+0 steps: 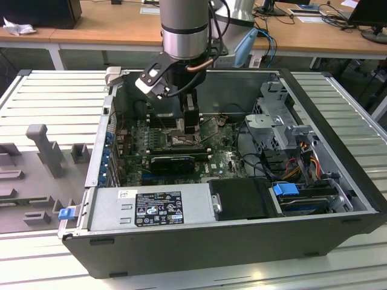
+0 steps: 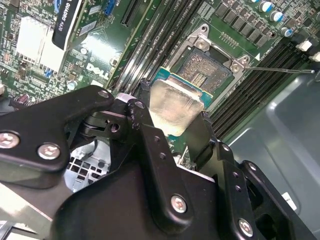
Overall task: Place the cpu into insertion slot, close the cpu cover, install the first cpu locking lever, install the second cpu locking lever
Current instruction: 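Place the cpu into insertion slot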
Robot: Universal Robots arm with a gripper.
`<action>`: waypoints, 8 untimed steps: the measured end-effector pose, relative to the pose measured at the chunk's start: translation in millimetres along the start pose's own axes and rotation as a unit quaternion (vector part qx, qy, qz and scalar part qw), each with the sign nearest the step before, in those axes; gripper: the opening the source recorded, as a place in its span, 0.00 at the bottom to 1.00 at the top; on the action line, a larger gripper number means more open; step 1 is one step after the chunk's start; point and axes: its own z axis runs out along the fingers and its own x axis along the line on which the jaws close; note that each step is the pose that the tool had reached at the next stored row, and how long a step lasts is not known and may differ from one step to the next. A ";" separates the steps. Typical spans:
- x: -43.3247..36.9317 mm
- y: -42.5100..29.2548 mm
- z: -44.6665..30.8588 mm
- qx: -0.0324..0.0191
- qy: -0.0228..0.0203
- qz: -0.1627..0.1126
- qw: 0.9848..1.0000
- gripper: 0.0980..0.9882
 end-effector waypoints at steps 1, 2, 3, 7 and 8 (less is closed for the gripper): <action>0.1 -0.1 1.0 0.000 0.000 0.000 1.000 0.48; 0.5 -0.3 2.6 0.000 0.000 0.000 1.000 0.48; 1.2 -0.5 4.8 0.000 0.000 0.000 1.000 0.48; 7.2 -1.0 13.6 0.000 0.000 0.000 1.000 0.48; 8.4 -1.3 15.2 0.000 0.000 0.000 1.000 0.48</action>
